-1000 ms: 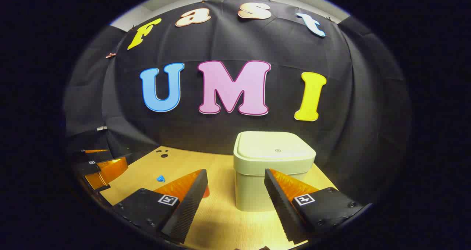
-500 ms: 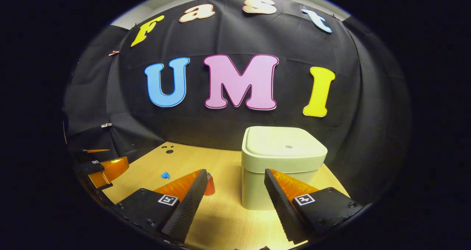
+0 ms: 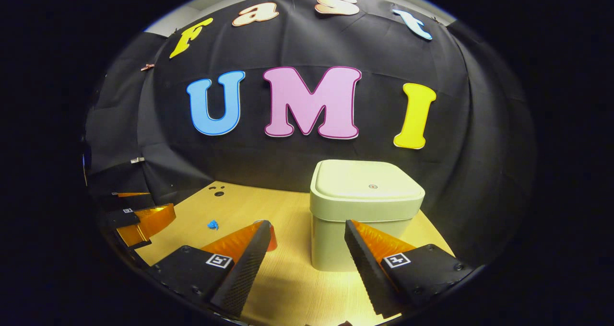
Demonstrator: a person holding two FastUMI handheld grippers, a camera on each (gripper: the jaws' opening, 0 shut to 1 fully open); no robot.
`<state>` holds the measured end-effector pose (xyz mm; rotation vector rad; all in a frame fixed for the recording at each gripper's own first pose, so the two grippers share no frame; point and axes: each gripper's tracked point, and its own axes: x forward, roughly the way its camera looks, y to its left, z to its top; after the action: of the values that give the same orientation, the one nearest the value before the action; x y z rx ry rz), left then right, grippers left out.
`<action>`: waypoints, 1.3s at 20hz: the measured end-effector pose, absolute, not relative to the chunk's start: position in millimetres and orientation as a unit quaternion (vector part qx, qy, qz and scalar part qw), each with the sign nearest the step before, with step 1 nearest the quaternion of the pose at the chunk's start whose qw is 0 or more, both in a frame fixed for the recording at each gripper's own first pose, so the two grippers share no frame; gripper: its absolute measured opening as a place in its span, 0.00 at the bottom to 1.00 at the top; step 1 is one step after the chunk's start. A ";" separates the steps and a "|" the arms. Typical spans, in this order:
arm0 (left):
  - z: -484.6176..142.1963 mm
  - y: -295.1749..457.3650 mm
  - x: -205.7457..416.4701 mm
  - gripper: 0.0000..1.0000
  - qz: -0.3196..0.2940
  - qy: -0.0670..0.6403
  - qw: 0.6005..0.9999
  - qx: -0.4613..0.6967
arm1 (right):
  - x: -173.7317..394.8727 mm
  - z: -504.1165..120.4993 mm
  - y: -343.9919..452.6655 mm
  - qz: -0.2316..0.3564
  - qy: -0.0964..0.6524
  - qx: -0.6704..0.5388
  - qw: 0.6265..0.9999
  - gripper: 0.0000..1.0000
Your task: Press the lid of the desktop garbage bin to open it, pick up the crumpled paper on the desktop and throw it into the bin, then pick up the pop can on the desktop and drop it into the bin, and finally close the garbage bin lid.
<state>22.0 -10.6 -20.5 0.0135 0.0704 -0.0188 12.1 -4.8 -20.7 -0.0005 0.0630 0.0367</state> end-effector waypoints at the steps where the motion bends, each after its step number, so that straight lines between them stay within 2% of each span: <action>1: -20.2 -13.5 23.6 0.96 -0.013 0.036 0.999 0.006 | 12.7 -21.7 -6.4 0.017 0.033 0.000 0.999 0.98; 5: -22.2 -18.9 30.3 0.96 -0.020 0.039 0.999 0.005 | 14.3 -22.9 -9.3 0.018 0.035 0.006 0.999 0.98; 6: -22.3 -19.7 32.3 0.96 -0.021 0.040 0.999 0.005 | 15.0 -22.9 -10.7 0.017 0.035 0.005 0.999 0.94; 9: -20.7 -21.6 35.4 0.96 -0.023 0.038 0.999 0.004 | 17.5 -26.5 -7.3 0.027 0.039 0.002 0.999 0.74; 11: -23.1 -22.2 38.1 0.99 -0.021 0.038 0.999 0.006 | 18.8 -25.2 -7.7 0.029 0.036 -0.005 0.999 0.46; 12: -22.1 -22.8 37.3 0.95 -0.021 0.038 0.999 0.006 | 19.4 -26.6 -7.2 0.031 0.037 -0.006 0.999 0.41; 14: -21.9 -22.9 38.4 0.96 -0.021 0.038 0.999 0.007 | 24.7 -30.5 -2.8 0.041 0.045 -0.006 0.998 0.41; 15: -21.6 -22.6 37.4 0.99 -0.020 0.038 0.999 0.007 | 25.4 -33.6 -3.1 0.043 0.049 -0.008 0.998 0.33; 16: -22.6 -22.0 38.4 0.96 -0.019 0.038 0.999 0.006 | 21.7 -34.8 -1.6 0.044 0.053 -0.006 0.998 0.26; 20: -22.8 -18.4 38.7 0.95 -0.014 0.039 0.999 0.003 | 22.6 -36.6 3.1 0.057 0.055 -0.005 0.997 0.09; 22: -24.6 -17.0 37.7 0.96 -0.011 0.041 0.999 0.002 | 25.7 -39.4 6.1 0.065 0.059 -0.010 0.996 0.06; 26: -23.5 -15.7 34.5 0.96 -0.009 0.039 0.999 0.002 | 19.3 -35.7 15.2 0.087 0.050 -0.008 0.995 0.05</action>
<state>34.5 -15.7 -23.5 0.0047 0.0783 -0.0185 19.3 15.2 -35.7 -0.0163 0.1010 0.1743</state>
